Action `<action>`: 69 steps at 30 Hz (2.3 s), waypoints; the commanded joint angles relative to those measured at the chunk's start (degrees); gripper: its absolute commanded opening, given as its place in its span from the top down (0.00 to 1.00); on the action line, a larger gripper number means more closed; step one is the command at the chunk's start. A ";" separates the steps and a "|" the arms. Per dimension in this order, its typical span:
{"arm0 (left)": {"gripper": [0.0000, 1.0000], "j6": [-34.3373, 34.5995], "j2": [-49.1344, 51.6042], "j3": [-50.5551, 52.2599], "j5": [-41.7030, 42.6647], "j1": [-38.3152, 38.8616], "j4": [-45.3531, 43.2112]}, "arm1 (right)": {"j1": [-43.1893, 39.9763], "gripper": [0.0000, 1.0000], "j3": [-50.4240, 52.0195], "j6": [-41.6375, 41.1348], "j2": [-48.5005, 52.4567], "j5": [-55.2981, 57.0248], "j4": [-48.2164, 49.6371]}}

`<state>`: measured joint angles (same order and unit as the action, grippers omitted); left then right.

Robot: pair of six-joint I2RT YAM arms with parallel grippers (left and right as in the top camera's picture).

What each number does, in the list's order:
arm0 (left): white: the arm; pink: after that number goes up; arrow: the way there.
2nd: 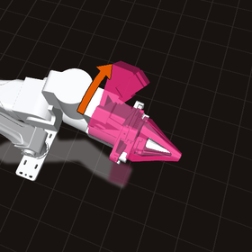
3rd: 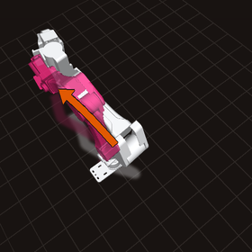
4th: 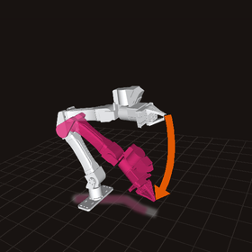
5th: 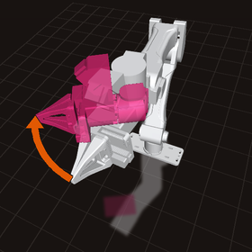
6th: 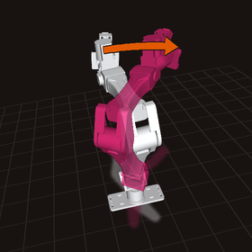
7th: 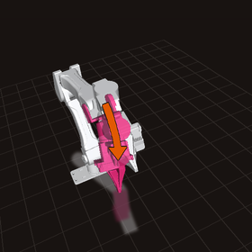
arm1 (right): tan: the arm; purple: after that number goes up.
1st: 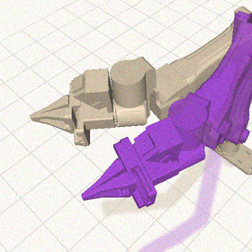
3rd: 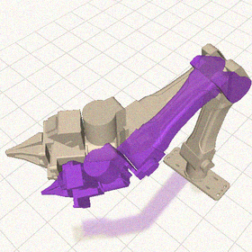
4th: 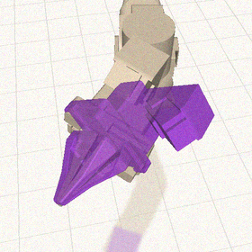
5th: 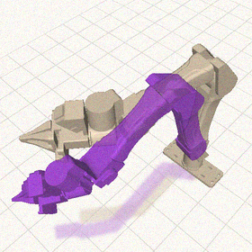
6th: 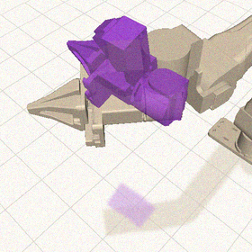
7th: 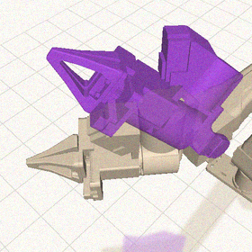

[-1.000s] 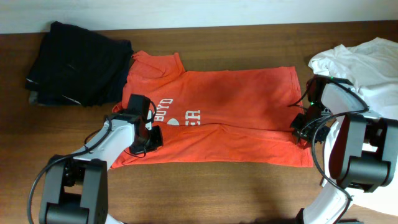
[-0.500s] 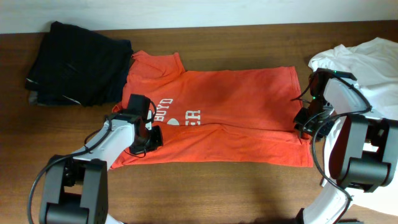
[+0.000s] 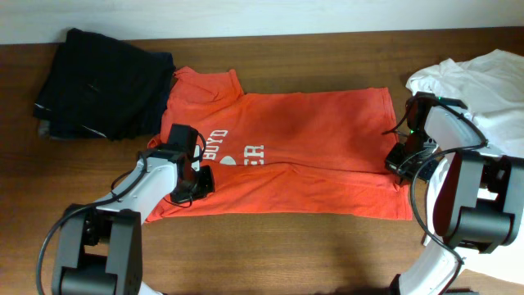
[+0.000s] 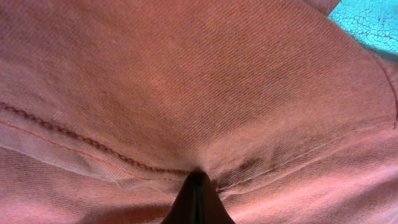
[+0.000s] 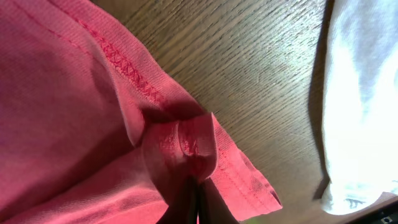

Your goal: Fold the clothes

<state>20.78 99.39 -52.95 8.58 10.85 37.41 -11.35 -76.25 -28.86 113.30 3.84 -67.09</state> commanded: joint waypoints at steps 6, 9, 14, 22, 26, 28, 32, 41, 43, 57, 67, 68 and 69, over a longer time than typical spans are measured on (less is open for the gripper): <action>0.99 0.15 -3.89 1.46 -1.99 0.24 -1.40 | -7.74 0.96 0.26 -6.12 -0.81 -15.39 5.16; 1.00 0.15 -9.97 1.46 -1.99 0.24 -0.92 | -9.09 0.96 0.15 -5.49 -0.83 -20.11 6.82; 0.99 0.15 -9.86 1.55 -3.26 0.24 1.92 | -9.09 0.96 0.07 -5.77 -0.83 -21.66 10.60; 0.99 0.15 -9.84 5.46 -6.93 0.24 2.69 | -13.09 0.96 0.07 -8.09 -0.83 -22.67 12.13; 1.00 0.15 -9.84 6.64 -6.93 0.24 2.73 | -13.05 0.96 0.07 -8.11 -0.81 -22.69 15.54; 0.99 0.15 -9.84 6.99 -6.93 0.24 2.78 | -13.05 0.86 0.09 -8.09 -0.81 -22.67 16.92; 0.99 0.15 -9.86 6.99 -7.06 0.24 2.34 | -13.09 0.01 -0.31 0.68 -0.87 -29.20 22.27; 0.99 2.69 -10.05 6.62 4.26 -8.04 -2.91 | 3.67 0.96 -14.19 33.22 -6.01 -33.99 -1.09; 0.99 2.71 -10.05 6.91 5.14 -6.43 -3.54 | 15.58 0.96 -9.49 33.09 -5.95 -32.06 0.76; 0.99 1.42 -9.09 7.06 4.94 -6.23 -3.10 | 37.11 0.96 6.47 20.81 -3.34 -7.13 21.77; 1.00 1.42 -9.09 7.06 2.10 -6.23 -1.62 | 37.09 0.96 6.51 18.84 -3.30 -0.11 24.30; 0.99 1.42 -9.09 7.06 2.10 -6.23 -1.64 | 37.09 0.96 6.51 18.84 -3.30 -0.11 24.68; 1.00 1.42 -9.09 7.06 2.12 -6.25 -1.62 | 37.09 0.96 6.51 18.84 -3.30 -0.11 25.20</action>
<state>23.11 89.84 -46.37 11.33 4.49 35.62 26.02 -70.04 -9.17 109.58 2.42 -42.74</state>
